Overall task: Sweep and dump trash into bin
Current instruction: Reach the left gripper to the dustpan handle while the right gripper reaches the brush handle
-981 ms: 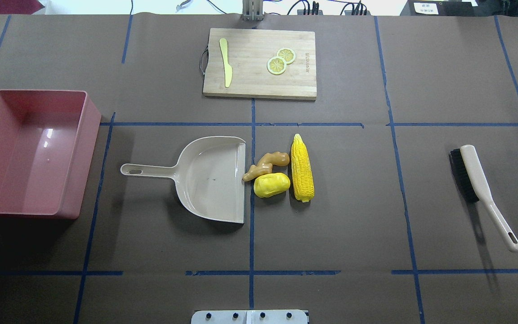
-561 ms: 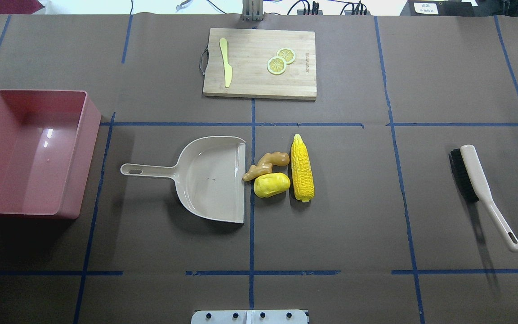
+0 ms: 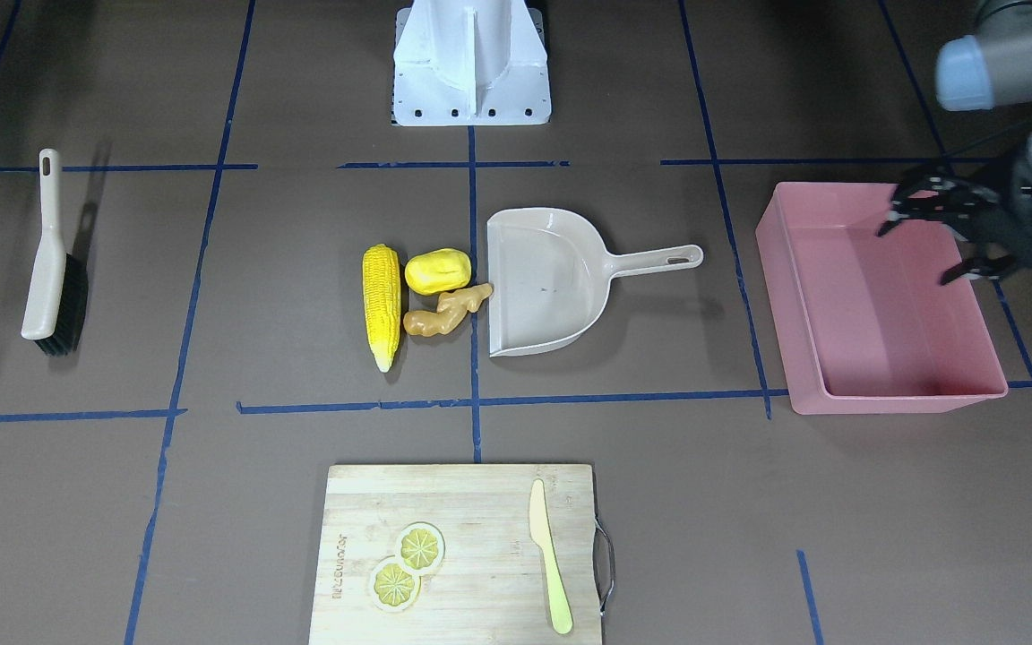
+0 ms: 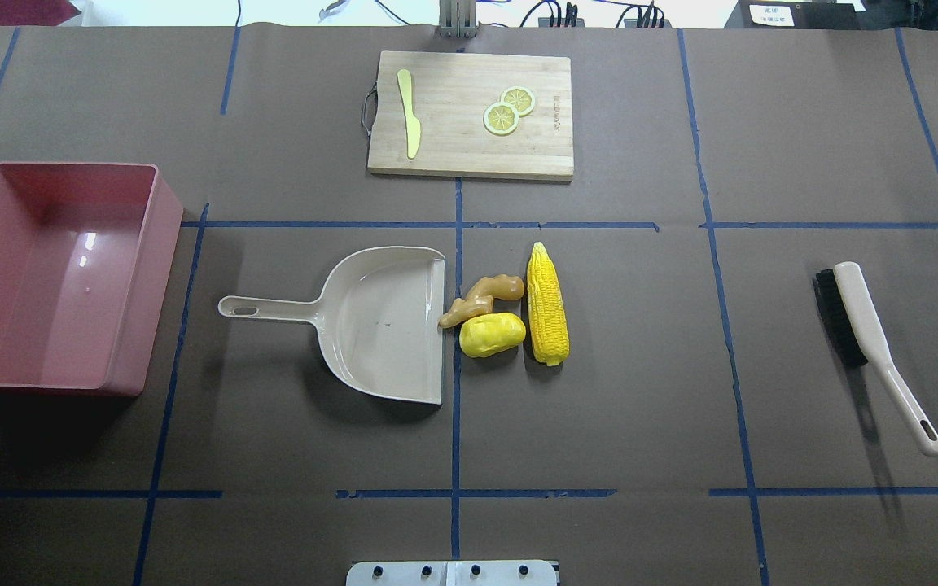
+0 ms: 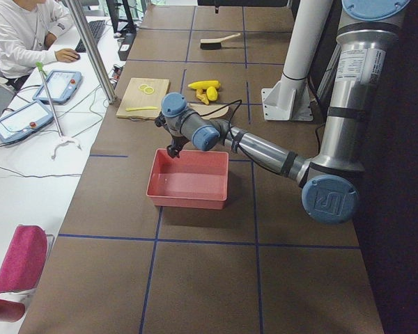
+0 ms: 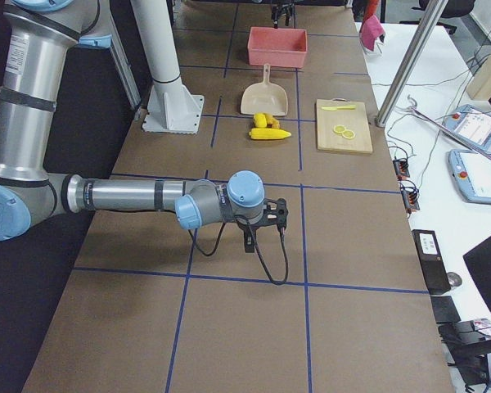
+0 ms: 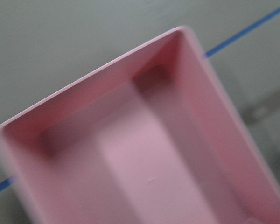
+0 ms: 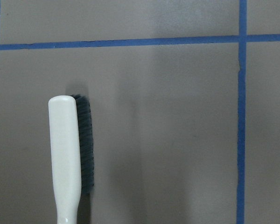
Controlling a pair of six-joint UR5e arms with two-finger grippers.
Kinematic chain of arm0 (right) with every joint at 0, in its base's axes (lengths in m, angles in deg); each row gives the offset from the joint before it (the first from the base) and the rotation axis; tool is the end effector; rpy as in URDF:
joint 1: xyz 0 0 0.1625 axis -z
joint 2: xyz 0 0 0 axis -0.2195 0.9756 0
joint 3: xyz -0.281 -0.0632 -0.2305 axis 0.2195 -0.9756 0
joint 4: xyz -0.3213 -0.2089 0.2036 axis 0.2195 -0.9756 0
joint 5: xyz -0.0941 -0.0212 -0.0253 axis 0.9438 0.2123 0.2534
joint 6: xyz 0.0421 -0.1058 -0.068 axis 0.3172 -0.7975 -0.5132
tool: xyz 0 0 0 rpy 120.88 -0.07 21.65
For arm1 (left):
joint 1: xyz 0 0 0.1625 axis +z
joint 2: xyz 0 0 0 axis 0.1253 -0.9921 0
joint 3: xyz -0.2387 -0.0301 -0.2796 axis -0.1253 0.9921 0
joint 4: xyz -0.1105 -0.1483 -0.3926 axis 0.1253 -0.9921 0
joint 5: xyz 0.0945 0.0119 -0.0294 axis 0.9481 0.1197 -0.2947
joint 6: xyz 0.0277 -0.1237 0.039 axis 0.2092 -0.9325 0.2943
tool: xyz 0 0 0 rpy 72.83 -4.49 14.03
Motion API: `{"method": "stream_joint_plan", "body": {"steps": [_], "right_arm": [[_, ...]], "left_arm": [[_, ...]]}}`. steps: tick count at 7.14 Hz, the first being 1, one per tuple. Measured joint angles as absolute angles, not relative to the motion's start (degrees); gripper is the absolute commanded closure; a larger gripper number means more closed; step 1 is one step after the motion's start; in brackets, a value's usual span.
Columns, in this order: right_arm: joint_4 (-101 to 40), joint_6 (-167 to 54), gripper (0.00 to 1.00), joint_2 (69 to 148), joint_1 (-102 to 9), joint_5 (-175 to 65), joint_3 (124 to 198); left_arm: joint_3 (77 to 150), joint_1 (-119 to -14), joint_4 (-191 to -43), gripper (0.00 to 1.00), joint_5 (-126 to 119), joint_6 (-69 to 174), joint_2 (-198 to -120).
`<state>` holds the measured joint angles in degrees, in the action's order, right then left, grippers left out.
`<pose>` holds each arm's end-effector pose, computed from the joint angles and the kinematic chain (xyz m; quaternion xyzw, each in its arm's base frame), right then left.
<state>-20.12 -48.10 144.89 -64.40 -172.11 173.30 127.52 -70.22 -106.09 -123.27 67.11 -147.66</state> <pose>-0.0665 -0.4309 0.5642 0.0366 -0.4507 0.0081 0.8919 0.2287 -0.5152 0.3675 0.1923 0.4664 0.3352 0.7957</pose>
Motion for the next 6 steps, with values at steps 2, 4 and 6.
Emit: {"method": "stream_joint_plan", "body": {"steps": [2, 4, 6], "right_arm": [[-11.7, -36.0, 0.01, 148.1, -54.0, -164.8, 176.7], [-10.5, -32.5, 0.04, 151.5, -46.4, -160.9, 180.5], [-7.9, -27.3, 0.04, 152.2, -40.0, -158.0, 181.3]], "left_arm": [[127.8, -63.5, -107.3, 0.01, -122.0, 65.7, -152.1], [127.8, -57.5, -107.3, 0.01, -114.8, 64.1, -155.9], [127.6, -54.7, -107.2, 0.01, -111.6, 63.8, -157.4]]}}
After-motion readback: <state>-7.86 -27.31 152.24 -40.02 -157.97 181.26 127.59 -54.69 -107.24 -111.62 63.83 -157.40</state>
